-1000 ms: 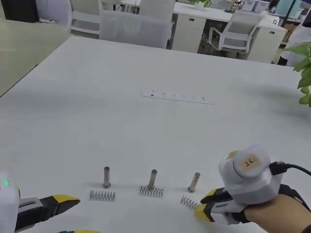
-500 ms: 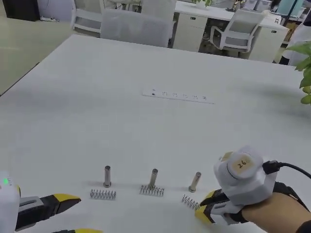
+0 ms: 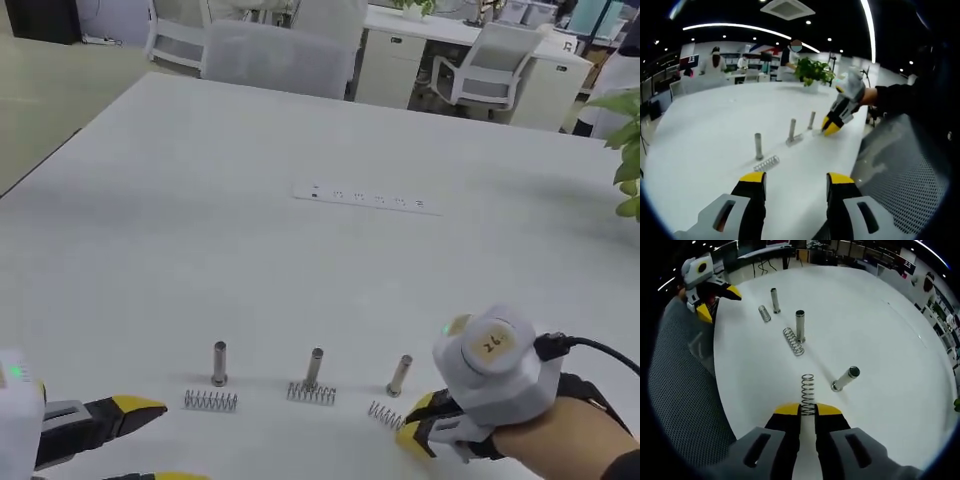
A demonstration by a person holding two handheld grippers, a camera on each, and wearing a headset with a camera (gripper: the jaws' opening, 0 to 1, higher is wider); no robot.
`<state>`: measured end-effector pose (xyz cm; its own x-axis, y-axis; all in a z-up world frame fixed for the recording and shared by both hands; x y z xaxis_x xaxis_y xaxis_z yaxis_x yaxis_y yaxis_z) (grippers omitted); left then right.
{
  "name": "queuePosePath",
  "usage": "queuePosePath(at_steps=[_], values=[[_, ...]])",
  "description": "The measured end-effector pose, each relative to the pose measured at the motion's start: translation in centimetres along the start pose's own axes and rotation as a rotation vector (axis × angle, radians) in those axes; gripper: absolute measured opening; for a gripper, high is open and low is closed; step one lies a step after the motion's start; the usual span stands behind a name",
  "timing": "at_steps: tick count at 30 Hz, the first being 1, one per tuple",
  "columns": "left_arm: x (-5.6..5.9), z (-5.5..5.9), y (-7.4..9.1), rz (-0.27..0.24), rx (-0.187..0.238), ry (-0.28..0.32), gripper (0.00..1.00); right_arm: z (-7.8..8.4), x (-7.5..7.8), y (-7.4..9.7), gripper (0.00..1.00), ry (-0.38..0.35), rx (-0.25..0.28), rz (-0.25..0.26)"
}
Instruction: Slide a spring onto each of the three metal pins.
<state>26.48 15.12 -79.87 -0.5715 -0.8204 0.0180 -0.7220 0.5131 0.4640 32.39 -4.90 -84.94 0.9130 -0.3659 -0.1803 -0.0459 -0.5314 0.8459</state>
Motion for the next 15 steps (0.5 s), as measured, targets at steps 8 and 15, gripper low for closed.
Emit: queuePosePath(at_steps=[8,15], values=[[0.6,0.1,-0.4,0.037,-0.004,-0.047,0.43,-1.2,-1.4,0.1,0.07,0.035,0.005,-0.030],[0.8,-0.6,-0.5,0.072,0.010,-0.061,0.43,-3.0,-2.6,0.3,0.07,0.078,0.016,-0.057]])
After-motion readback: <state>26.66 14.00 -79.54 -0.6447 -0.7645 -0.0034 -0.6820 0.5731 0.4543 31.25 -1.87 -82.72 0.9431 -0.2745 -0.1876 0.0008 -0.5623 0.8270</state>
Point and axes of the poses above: the centre of the closed fingertips' face, and the gripper's own axes: y roughly backward along the fingers, x roughly to its right, z roughly out of its underside, the point moved 1 cm from there along y, roughly backward along the fingers, and after that the axes turned 15 degrees about -z, right-handed, at the moved point
